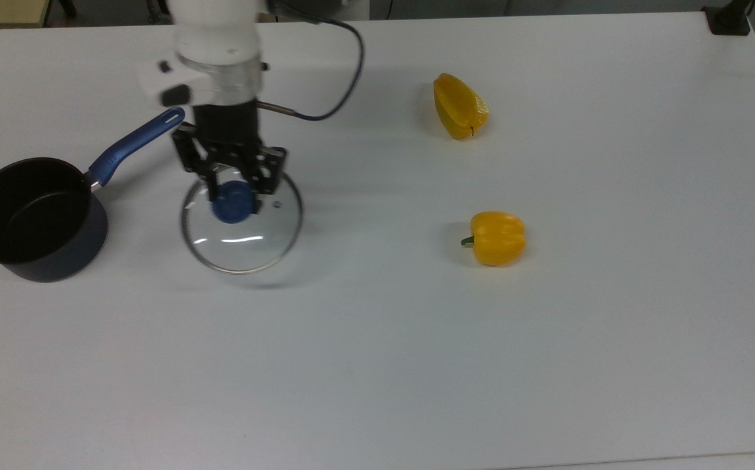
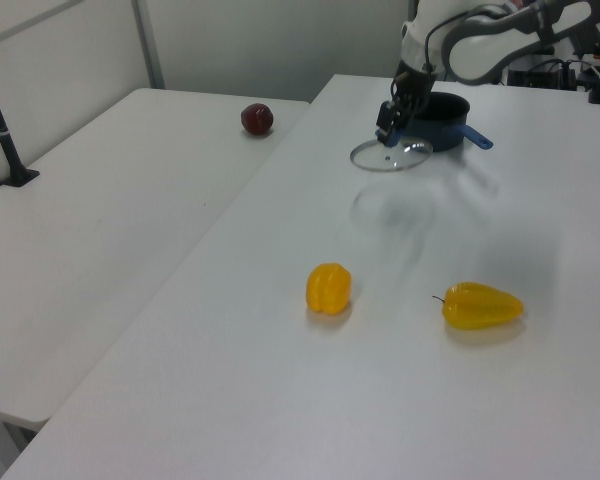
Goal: Open lid
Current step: 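Lift the glass lid off the saucepan and carry it aside, then lower the lid onto the table and open the gripper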
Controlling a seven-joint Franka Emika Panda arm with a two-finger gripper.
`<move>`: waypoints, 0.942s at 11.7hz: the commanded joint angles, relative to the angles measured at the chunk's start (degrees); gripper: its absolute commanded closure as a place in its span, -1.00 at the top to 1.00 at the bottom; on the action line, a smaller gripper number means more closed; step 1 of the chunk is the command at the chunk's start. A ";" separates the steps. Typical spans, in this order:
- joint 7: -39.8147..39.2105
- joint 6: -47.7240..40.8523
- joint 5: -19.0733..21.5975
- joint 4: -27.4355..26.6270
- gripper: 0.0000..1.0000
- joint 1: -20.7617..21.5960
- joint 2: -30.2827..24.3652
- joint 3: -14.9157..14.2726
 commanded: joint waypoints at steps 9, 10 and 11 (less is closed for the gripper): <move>1.20 14.87 -4.22 -1.33 -0.29 10.07 9.44 -0.81; 1.90 14.78 -4.22 -1.85 -0.26 10.08 9.36 -0.81; 3.30 14.69 -4.22 -1.94 0.55 10.17 9.36 -0.81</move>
